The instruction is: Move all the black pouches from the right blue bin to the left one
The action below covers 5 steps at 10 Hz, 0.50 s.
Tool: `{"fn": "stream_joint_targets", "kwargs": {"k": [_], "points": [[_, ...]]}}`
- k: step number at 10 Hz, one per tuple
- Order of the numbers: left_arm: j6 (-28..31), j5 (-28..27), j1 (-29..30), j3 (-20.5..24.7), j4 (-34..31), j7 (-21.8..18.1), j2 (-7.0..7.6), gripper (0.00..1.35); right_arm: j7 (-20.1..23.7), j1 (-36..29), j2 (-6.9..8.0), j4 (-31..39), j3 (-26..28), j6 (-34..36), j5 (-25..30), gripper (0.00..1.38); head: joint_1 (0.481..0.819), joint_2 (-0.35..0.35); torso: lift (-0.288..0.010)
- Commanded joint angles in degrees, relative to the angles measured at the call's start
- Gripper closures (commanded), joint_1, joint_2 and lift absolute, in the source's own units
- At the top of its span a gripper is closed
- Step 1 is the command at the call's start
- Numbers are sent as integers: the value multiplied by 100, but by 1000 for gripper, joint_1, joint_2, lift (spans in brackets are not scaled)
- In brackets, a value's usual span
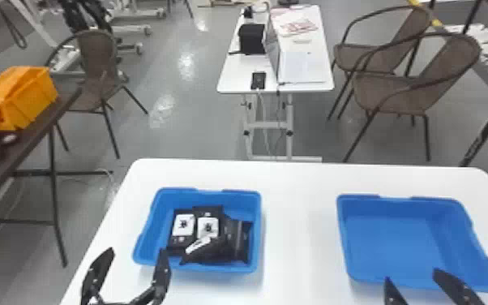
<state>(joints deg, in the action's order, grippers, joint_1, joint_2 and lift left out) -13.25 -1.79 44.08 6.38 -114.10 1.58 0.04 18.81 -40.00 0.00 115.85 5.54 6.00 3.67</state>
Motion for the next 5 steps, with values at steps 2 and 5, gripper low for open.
{"fn": "stream_joint_targets", "kwargs": {"k": [2,5], "points": [[-2,-14,4,-22,-7,9,-19,271,0,1,5,-10,-9,-11,-7,294,695,126,10],[-11,-23,4,-14,-7,0,-19,271,0,1,5,-19,-9,-28,-24,294,695,124,10]]}}
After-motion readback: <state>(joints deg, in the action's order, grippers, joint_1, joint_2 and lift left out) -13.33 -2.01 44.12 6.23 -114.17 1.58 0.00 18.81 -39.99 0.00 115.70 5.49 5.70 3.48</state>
